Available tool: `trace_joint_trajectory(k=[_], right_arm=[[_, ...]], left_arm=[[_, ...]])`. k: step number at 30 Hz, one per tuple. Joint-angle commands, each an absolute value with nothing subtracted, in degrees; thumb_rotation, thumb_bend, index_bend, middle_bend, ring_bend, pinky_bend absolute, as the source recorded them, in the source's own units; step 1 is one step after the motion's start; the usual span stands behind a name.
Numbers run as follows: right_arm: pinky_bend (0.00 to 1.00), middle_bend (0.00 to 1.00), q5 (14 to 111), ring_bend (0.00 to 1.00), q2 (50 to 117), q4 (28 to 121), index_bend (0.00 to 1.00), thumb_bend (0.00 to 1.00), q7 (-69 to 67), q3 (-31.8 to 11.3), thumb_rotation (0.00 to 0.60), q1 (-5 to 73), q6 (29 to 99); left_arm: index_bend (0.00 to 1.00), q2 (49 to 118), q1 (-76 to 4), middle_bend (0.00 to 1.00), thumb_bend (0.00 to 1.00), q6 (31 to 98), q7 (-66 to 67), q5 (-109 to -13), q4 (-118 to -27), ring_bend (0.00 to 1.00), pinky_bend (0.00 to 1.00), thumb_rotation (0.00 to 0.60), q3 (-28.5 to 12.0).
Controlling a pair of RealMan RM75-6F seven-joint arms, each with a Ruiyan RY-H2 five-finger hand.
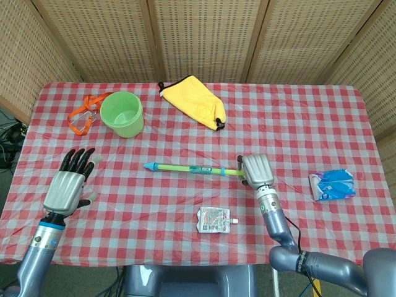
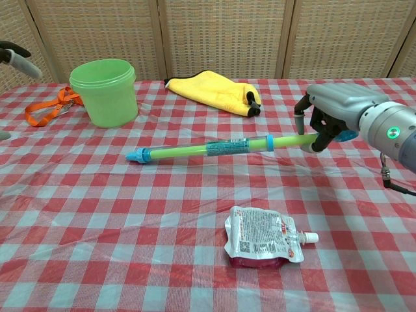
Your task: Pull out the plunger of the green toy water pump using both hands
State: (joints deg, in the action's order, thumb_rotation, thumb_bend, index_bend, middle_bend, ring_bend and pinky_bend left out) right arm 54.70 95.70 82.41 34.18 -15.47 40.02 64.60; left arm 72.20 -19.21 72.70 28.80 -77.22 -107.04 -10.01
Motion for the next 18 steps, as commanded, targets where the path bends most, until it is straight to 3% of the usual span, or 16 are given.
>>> trace_joint_trajectory(k=[1,18], right_arm=[[0.68,1.00,54.8,0.97,95.3,83.3,0.80,0.52,34.4,-15.3,0.600,39.9,65.0],[0.69,1.00,53.4,0.97,94.5,86.8,0.80,0.52,37.6,-15.0,0.600,40.3,67.0]], left_arm=[[0.29,74.8,-22.8,0.00,0.24,69.1,29.9,-73.5,-105.9,0.00,0.00,0.600,-12.1],[0.35,88.9,-35.4,0.00,0.24,61.7,34.8,-59.9,-96.6,0.00,0.00,0.600,-16.2]])
